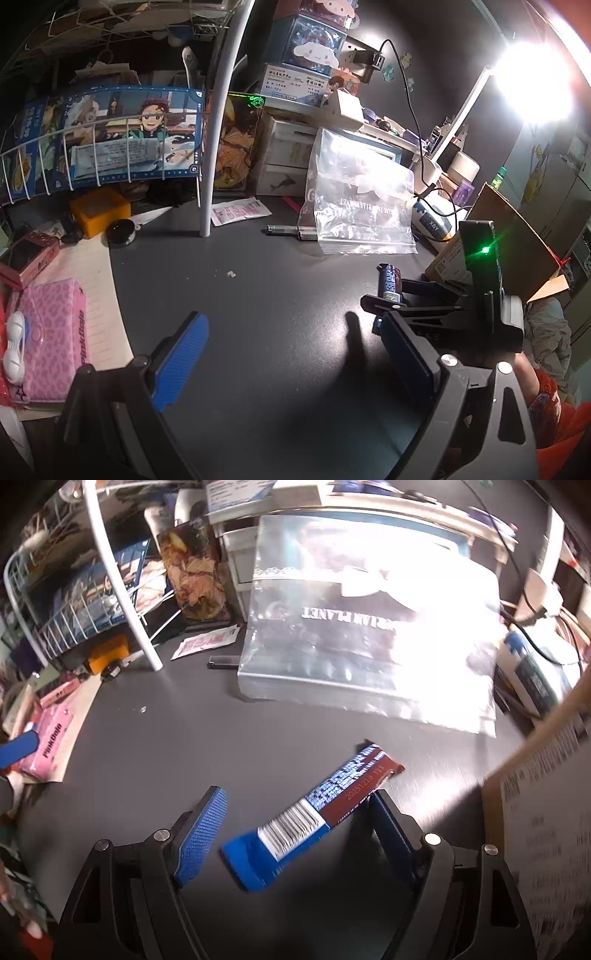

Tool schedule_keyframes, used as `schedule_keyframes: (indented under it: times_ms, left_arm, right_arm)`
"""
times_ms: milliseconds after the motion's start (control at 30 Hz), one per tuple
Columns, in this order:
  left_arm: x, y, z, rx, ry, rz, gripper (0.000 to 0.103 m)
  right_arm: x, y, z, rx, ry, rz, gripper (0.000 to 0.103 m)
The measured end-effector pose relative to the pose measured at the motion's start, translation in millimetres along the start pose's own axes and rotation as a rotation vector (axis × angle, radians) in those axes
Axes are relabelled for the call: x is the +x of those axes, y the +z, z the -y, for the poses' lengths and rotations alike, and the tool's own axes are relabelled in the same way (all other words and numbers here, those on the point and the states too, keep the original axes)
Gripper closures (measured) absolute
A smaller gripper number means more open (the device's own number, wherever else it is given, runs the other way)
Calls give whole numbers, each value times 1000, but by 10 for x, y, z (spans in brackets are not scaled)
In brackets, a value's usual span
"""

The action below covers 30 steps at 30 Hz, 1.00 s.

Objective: Organize objects
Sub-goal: 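Move the right gripper to the blue chocolate bar and grasp it, then carry the chocolate bar with the right gripper into the box and release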

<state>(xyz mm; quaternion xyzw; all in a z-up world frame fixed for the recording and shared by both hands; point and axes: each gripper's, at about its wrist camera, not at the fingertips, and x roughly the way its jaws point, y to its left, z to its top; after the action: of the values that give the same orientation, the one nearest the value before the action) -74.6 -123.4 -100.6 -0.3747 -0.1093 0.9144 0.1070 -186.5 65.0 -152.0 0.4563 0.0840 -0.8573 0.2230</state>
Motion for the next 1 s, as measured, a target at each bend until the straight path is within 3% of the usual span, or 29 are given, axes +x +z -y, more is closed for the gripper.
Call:
schedule_keyframes:
  times_ms: [100, 167, 267, 600, 633, 800, 1000]
  left_arm:
    - [12, 16, -4, -1, 1, 1, 10]
    - [14, 19, -3, -2, 1, 1, 10]
    - [14, 22, 0, -4, -4, 1, 10]
    - [-13, 8, 148, 14, -6, -1, 10]
    - [-15, 6, 167, 16, -8, -2, 10]
    - [3, 2, 297, 36, -28, -17, 10]
    - [9, 10, 491, 38, -91, -37, 10]
  right_arm:
    - [37, 44, -69, -50, -14, 4, 35]
    - [33, 46, -86, -79, -20, 2, 60]
    - [-4, 6, -96, -106, -21, 1, 72]
    - [-234, -254, -29, -113, -16, 11, 82]
    - [-266, -289, -24, -116, -9, 18, 88]
    - [-363, -383, -57, -152, 26, 28, 89]
    - [-787, -417, -248, -247, 179, 102, 89]
